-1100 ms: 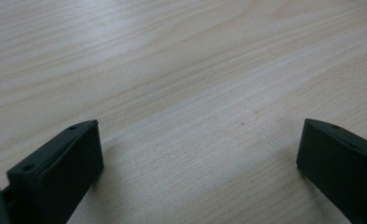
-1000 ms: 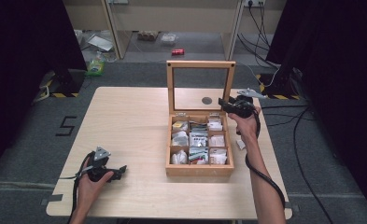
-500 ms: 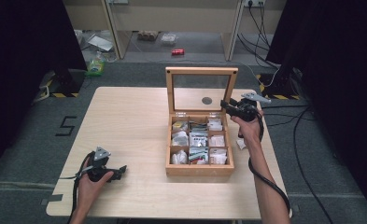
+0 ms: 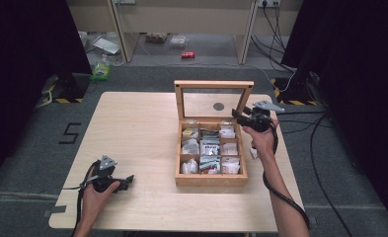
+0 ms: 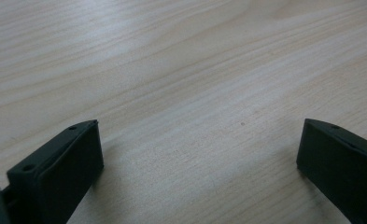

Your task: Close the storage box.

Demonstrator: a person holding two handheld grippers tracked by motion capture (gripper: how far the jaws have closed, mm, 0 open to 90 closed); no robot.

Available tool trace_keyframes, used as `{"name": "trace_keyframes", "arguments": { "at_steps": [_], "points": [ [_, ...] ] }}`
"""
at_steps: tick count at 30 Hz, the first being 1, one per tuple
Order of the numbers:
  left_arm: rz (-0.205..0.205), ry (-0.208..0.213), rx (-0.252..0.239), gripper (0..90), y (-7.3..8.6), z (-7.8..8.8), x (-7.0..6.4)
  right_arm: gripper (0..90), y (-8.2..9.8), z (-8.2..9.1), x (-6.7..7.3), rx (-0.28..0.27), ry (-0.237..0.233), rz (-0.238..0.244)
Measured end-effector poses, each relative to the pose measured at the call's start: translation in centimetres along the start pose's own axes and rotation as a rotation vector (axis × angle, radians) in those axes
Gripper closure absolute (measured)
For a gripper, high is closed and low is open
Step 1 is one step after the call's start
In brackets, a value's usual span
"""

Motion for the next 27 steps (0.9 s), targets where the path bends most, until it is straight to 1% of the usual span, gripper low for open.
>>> {"name": "trace_keyframes", "arguments": {
  "at_steps": [1,3,4,6,9,14,21,23,27],
  "points": [
    [0.0,0.0,0.0,0.0,0.0,0.0,0.0,50.7,0.0,0.1,-0.1,-0.007,-0.003,-0.004],
    [0.0,0.0,0.0,0.0,0.0,0.0,0.0,50.7,0.0,0.3,-0.1,-0.012,-0.015,-0.025],
    [0.0,-0.001,0.0,0.0,0.0,0.0,0.0,50.8,0.1,0.4,-0.2,-0.013,-0.021,-0.026],
    [0.0,-0.001,0.0,0.0,0.0,0.0,0.0,51.0,0.1,0.5,-0.1,-0.011,-0.025,-0.016],
    [0.0,-0.001,0.0,0.0,0.0,0.0,0.0,51.0,0.2,0.8,0.1,-0.011,-0.023,-0.021],
    [0.0,-0.001,0.0,0.0,0.0,0.0,0.0,51.4,0.2,1.3,0.3,-0.013,-0.026,-0.013],
    [0.0,-0.001,0.0,0.0,0.0,0.0,0.0,51.9,0.3,1.9,0.6,0.002,-0.024,-0.004],
    [0.0,-0.001,0.0,0.0,0.0,0.0,0.0,51.9,0.3,2.3,0.8,0.006,-0.027,0.009],
    [0.0,-0.001,0.0,0.0,0.0,0.0,0.0,51.9,0.3,2.7,1.0,0.007,-0.026,0.008]
  ]
}}
Point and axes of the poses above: each handheld gripper's, and its own axes: z roughly backward along the jaws, y roughly out of its underside, x roughly to its left, the point moved 7 cm from there along -z, roughly forward along the jaws, and after that the axes turned 4 degrees about -x, right-handed, at the moved point
